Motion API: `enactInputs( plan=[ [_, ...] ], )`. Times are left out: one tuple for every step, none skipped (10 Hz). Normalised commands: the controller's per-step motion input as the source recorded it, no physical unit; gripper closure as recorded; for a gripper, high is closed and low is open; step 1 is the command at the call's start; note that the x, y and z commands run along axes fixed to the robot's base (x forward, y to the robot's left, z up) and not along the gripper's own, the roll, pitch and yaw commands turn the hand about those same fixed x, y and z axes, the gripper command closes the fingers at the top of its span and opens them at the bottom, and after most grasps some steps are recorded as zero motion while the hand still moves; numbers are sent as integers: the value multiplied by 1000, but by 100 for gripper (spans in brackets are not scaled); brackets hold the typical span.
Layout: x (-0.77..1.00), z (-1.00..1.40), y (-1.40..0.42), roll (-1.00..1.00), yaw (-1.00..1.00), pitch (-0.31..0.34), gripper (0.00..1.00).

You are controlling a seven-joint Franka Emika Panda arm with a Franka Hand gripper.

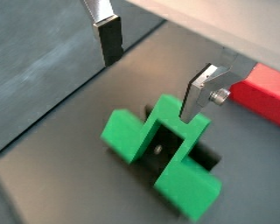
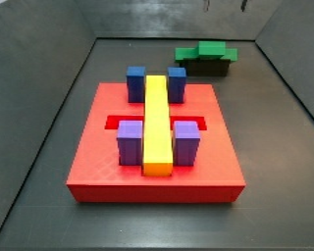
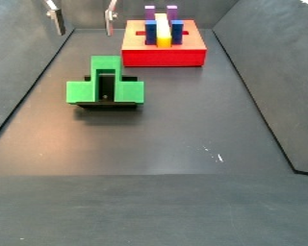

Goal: Pick up the green object. Move up. Place the green object on the fixture. Regrasp the green object. Move to above the board. Insert the green object.
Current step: Regrasp the green object.

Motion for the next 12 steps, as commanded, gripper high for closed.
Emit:
enactInputs(
  plan=[
    [306, -91, 43, 937, 580, 366, 0],
    [289, -166, 26, 874, 634, 326, 0],
    [306, -131, 9, 940, 600, 297, 0],
    [357, -46, 0, 1000, 509, 257, 0],
    [409, 0, 0, 1000, 369, 229, 0],
    [386, 0, -71, 1000, 129, 240, 0],
    [346, 3, -309, 1000, 0, 260, 0],
    [174, 0, -383, 1000, -51, 251, 0],
    [49, 0, -351, 1000, -206, 211, 0],
    [23, -51, -383, 1000, -237, 183, 0],
    [0, -194, -503, 1000, -229, 197, 0],
    [-11, -234, -440, 477, -294, 40, 0]
  ],
)
